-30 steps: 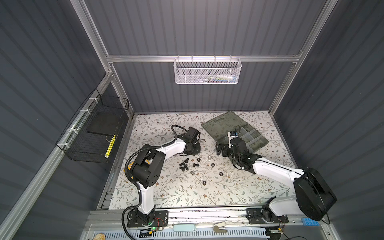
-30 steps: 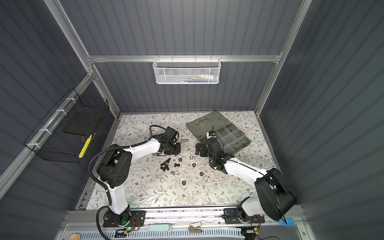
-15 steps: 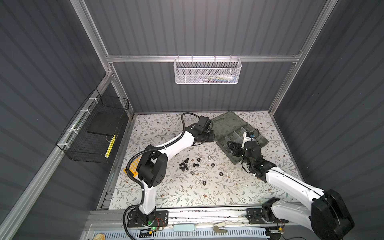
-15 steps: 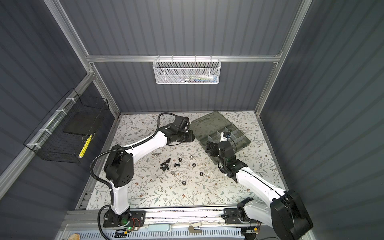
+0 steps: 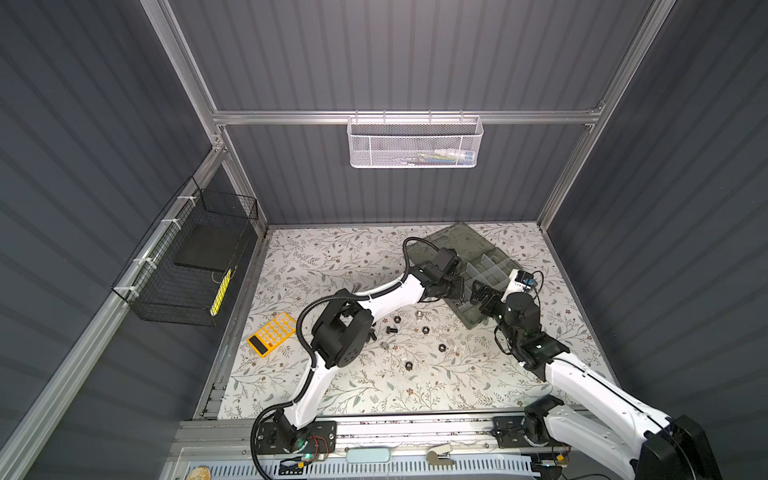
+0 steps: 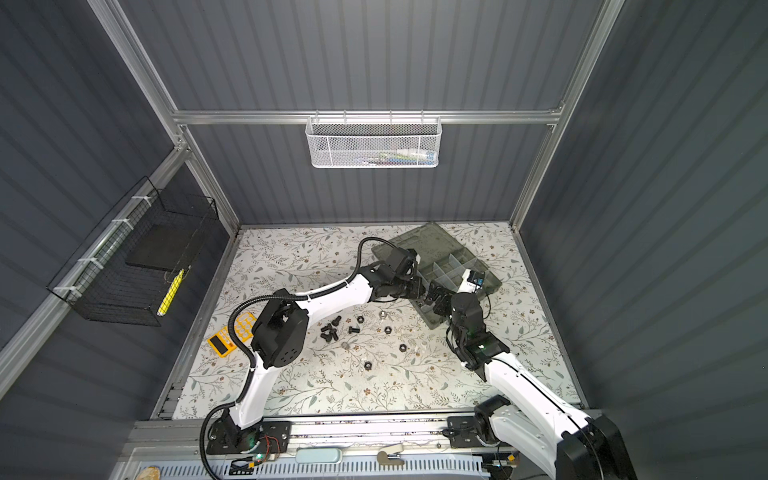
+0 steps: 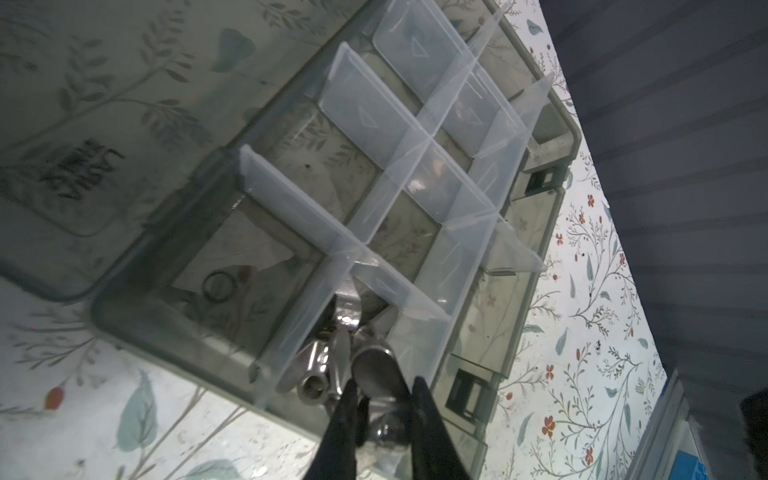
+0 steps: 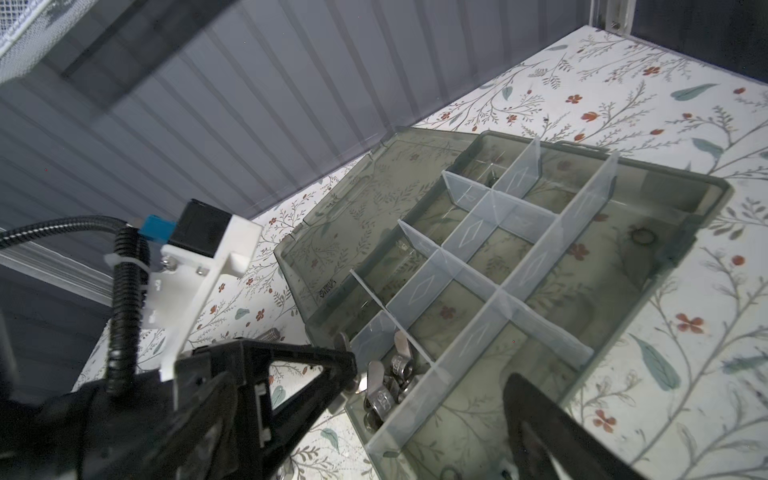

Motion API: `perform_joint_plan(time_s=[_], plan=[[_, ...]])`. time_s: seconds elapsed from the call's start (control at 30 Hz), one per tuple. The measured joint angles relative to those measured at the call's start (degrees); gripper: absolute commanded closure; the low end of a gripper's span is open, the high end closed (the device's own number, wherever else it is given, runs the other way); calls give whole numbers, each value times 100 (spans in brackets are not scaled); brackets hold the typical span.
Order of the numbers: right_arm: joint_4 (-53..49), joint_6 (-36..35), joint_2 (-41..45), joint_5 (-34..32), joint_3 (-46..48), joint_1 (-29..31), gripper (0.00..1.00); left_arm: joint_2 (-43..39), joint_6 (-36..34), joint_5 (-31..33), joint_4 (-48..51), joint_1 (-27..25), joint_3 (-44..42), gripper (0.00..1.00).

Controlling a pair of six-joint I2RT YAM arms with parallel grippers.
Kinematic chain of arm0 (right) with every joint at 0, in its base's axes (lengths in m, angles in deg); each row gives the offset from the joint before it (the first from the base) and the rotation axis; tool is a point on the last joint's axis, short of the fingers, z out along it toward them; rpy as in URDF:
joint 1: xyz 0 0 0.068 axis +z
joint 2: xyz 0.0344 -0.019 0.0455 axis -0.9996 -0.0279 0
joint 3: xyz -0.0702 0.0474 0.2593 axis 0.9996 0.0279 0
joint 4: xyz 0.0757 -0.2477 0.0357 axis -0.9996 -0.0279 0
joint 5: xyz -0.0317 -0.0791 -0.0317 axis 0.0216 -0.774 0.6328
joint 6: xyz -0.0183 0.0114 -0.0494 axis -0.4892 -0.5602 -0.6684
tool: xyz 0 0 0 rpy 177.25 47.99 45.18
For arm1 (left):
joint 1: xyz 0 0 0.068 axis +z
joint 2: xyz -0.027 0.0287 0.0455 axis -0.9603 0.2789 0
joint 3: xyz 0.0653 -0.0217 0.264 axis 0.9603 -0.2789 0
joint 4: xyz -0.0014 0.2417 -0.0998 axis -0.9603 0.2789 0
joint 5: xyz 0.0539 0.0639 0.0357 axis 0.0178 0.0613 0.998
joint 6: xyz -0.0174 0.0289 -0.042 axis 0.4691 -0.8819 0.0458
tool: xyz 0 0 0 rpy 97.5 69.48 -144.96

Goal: Sort the screws and nuts into containers
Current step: 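Release the wing nut into the compartment with left gripper while right gripper nears box, then withdraw the left gripper from the box back over the parts pile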

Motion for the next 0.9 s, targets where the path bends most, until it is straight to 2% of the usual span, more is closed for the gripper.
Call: perform_joint_plan(time_s=[0.4, 0.63, 0.9], plan=[[39, 133, 243, -256, 149, -28, 1, 474, 181, -111, -363, -31, 216, 79], [39, 166, 243, -267, 157, -33, 1, 527, 240, -153, -470, -31, 214, 64], [39, 166, 243, -269, 160, -33, 1, 518, 240, -149, -531, -22, 105, 54]])
